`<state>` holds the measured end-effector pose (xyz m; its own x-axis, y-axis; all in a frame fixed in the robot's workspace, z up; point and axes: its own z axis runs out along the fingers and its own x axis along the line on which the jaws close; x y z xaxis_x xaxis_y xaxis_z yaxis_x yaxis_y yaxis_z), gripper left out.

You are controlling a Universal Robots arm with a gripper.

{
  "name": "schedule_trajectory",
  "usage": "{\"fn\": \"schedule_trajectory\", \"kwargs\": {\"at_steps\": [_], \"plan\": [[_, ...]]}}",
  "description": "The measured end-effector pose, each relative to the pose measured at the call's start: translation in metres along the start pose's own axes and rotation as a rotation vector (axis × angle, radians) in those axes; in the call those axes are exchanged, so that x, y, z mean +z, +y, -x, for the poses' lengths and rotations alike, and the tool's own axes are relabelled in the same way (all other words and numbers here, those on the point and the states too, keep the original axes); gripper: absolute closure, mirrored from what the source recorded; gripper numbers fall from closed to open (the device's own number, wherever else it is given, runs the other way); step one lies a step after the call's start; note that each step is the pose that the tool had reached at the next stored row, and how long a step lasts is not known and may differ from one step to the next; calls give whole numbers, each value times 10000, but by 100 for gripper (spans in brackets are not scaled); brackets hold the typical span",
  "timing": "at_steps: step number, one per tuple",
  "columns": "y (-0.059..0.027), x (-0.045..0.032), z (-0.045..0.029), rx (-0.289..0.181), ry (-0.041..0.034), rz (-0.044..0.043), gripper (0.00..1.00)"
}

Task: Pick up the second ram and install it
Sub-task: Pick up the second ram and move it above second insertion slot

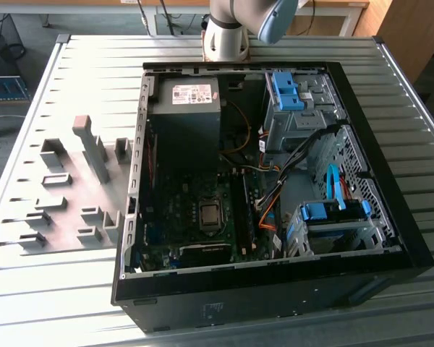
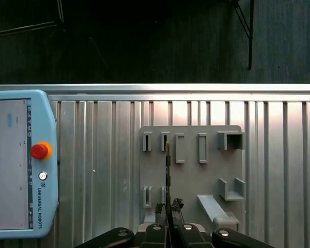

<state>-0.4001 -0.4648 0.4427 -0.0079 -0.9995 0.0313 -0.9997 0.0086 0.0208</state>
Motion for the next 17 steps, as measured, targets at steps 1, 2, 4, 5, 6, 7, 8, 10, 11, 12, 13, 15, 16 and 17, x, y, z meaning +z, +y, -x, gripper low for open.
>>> {"fn": "schedule_trajectory", "kwargs": {"at_steps": [1, 2, 4, 5, 6, 7, 8, 10, 11, 12, 13, 15, 16, 17], "plan": [[-10, 0, 0, 0, -1, -1, 86], [-19, -1, 0, 0, 0, 0, 86], [-32, 0, 0, 0, -1, -1, 86], [-39, 0, 0, 0, 0, -1, 86], [-46, 0, 0, 0, 0, -1, 86], [-52, -1, 0, 0, 0, 0, 86], [-57, -1, 1, 1, 0, 0, 86], [-66, -1, 1, 0, 0, -1, 86], [-71, -1, 0, 0, -1, -1, 86], [-76, -1, 1, 0, 0, -1, 86], [-82, -1, 0, 0, 0, -1, 86], [-93, -2, 1, 0, 0, 0, 86], [-97, -2, 1, 0, 0, -1, 86], [-102, -2, 1, 0, -1, -1, 86]]}}
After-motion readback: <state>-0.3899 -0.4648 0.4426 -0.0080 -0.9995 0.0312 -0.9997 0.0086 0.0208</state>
